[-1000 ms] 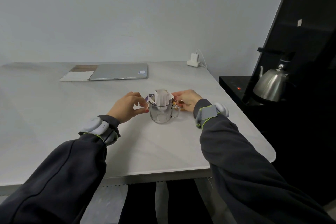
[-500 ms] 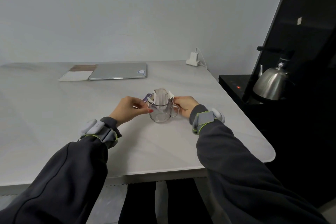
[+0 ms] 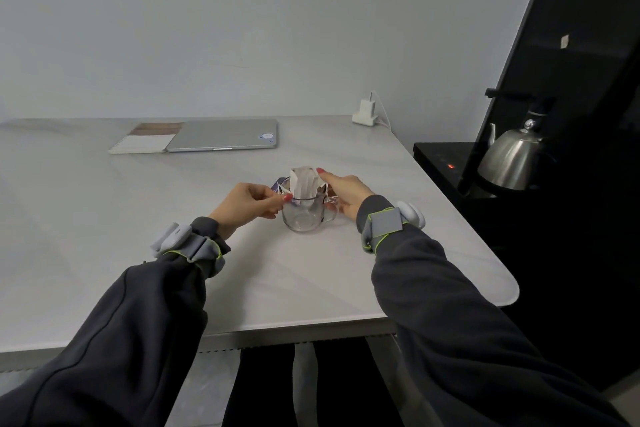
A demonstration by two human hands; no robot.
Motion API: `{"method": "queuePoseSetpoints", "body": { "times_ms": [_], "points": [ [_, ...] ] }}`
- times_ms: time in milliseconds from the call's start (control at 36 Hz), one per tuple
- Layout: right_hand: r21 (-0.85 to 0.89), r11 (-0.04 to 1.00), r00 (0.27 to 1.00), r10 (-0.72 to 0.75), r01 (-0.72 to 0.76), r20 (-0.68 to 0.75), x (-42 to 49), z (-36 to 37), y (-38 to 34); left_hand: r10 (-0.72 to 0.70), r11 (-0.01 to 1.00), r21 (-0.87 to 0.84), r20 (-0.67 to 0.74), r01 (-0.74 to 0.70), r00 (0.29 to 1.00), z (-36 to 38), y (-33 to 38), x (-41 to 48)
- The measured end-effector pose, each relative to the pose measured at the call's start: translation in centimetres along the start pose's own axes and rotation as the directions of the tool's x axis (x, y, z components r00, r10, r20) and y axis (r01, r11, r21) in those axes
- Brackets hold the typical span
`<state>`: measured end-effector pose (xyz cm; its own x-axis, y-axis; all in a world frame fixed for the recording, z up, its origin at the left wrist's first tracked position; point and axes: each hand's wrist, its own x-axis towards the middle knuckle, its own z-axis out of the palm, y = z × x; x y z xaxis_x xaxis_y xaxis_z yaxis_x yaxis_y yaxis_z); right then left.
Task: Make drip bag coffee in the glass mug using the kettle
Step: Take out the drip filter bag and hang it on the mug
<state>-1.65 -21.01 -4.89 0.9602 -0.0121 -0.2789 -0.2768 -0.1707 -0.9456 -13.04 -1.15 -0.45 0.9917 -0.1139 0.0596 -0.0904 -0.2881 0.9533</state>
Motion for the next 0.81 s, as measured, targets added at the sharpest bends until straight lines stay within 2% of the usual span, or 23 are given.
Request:
{"method": "queuePoseSetpoints", "body": {
  "times_ms": [83,167,278,417,639,722,806],
  "points": [
    [0.022,1.000,1.000,0.003,-0.003,-0.002,-2.7,0.1,-1.2,-0.079,0.992,-0.100,-0.026,0.076,0.997,0.5,0.5,0.1],
    [0.038,0.999,1.000,-0.004,0.003,0.012,-4.5,0.1,-2.0,-0.138,0.984,-0.121,-0.065,0.130,0.988,1.0,0.8,0.3],
    [0.073,0.997,0.999,-0.006,0.003,0.032,-6.6,0.3,-3.0,-0.182,0.964,-0.205,-0.054,0.167,0.982,1.2,0.8,0.2],
    [0.034,0.999,1.000,0.007,-0.007,0.018,-2.3,0.4,-1.1,-0.164,0.967,-0.211,-0.076,0.145,0.984,1.4,0.4,0.1],
    [0.075,0.997,0.998,0.015,-0.020,0.062,-6.6,0.0,-3.4,-0.104,0.987,-0.140,-0.170,0.081,0.980,2.0,0.9,0.3],
    [0.066,0.998,0.998,-0.025,0.022,0.050,-7.3,-0.5,-3.8,-0.084,0.991,-0.120,-0.173,0.063,0.981,2.0,0.7,0.2],
    [0.039,0.997,0.998,-0.063,0.064,-0.016,-7.5,-1.4,-4.0,-0.024,0.995,-0.101,-0.237,0.000,0.971,2.3,0.4,0.2]
  ]
}}
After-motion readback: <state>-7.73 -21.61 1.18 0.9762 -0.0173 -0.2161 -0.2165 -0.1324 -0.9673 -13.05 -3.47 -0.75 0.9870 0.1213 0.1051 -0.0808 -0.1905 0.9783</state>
